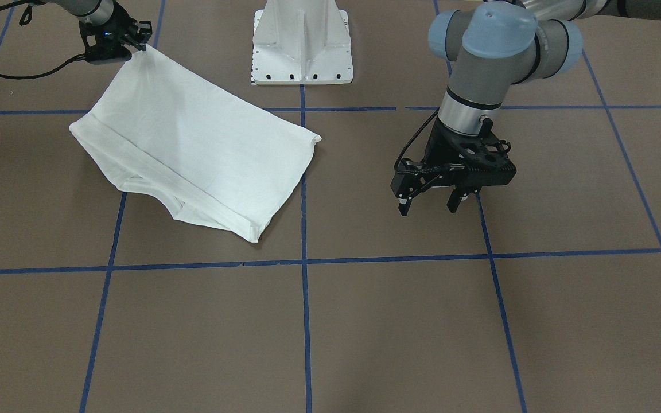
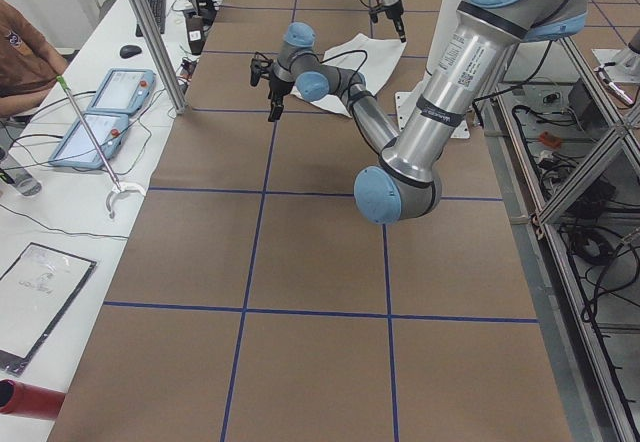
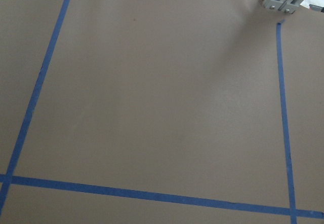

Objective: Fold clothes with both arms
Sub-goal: 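Drag the folded shirt with the right gripper toward the robot, rotating it, then release the shirt with the right gripper while the left gripper approaches its corner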

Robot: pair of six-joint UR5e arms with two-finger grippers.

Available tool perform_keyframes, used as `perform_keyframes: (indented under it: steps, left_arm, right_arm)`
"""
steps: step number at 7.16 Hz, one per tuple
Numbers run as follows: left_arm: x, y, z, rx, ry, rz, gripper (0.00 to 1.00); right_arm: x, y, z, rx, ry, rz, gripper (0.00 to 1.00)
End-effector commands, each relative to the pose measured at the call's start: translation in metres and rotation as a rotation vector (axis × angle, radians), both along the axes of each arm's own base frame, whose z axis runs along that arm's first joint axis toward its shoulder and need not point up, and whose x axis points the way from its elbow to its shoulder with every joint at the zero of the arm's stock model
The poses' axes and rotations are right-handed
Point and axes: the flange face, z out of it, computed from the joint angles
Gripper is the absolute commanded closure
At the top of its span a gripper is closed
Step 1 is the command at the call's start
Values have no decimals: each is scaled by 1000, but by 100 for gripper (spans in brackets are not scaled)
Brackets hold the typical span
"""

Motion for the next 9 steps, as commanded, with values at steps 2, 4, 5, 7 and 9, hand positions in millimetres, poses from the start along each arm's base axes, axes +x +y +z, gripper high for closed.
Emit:
perform_keyframes:
  steps: [2, 4, 5, 7, 9]
  left_arm:
    - [19, 17, -6, 4, 12, 35, 0]
    - [37, 43, -16, -6, 42, 77, 0]
    - [65, 75, -21, -76, 81, 107, 0]
    - [145, 169, -30, -296, 153, 148, 3]
    - [194, 238, -44, -406, 188, 151, 9]
  right_arm:
    - [-19, 5, -23, -10, -49, -2, 0]
    - [-9, -68, -61, 18, -148, 182, 0]
    - [5, -113, -87, 50, -212, 297, 0]
    - [49, -182, -121, 105, -282, 485, 0]
    - [69, -202, -123, 121, -286, 551, 0]
